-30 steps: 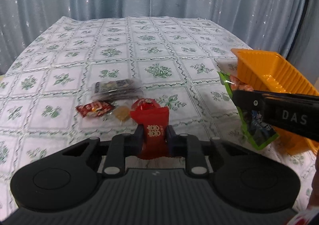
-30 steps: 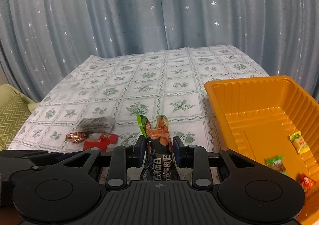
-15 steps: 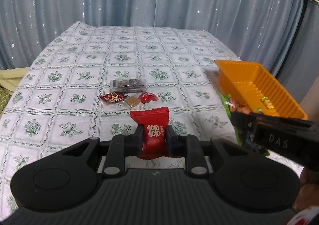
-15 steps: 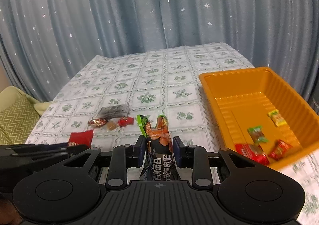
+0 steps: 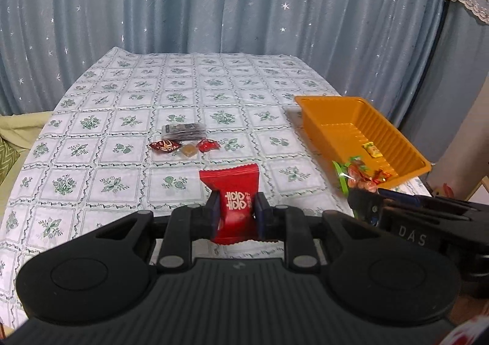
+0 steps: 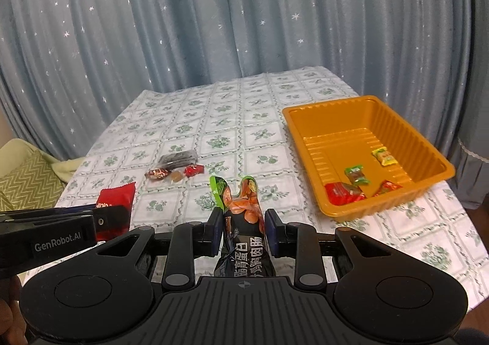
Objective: Organize snacks
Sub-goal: 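Carry the snack bar and red packet over the orange tray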
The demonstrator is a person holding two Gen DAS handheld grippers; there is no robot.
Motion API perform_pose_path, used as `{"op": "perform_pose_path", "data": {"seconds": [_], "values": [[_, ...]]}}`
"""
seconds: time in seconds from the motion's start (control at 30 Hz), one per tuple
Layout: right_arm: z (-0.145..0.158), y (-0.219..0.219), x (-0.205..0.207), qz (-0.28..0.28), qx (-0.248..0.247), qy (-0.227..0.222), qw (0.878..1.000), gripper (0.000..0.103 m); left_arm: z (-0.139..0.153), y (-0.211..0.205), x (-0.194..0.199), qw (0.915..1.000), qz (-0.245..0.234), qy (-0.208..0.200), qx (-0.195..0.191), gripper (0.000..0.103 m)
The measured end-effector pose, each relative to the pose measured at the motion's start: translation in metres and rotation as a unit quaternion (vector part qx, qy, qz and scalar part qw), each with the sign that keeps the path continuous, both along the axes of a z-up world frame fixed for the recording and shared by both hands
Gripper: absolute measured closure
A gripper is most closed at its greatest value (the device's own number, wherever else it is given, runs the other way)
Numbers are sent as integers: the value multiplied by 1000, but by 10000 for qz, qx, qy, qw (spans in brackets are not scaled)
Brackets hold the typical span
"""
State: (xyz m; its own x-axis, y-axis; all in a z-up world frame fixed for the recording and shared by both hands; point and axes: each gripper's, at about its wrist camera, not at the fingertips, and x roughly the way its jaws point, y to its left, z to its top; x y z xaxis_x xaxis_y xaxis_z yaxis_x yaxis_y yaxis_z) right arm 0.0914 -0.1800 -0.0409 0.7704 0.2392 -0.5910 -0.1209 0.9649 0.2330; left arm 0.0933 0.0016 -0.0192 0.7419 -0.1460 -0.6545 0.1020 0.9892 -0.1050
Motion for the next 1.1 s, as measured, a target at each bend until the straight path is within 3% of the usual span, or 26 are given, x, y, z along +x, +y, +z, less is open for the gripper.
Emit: {"op": "perform_pose_path", "data": {"seconds": [0.47, 1.1], "values": [[15, -24, -23, -336, 67, -77, 9994, 73, 14, -15, -17, 9997, -207, -93, -11, 82], [17, -72, -18, -918, -10, -34, 9958, 73, 16, -71, 9, 9966, -807, -85, -147, 82]]}}
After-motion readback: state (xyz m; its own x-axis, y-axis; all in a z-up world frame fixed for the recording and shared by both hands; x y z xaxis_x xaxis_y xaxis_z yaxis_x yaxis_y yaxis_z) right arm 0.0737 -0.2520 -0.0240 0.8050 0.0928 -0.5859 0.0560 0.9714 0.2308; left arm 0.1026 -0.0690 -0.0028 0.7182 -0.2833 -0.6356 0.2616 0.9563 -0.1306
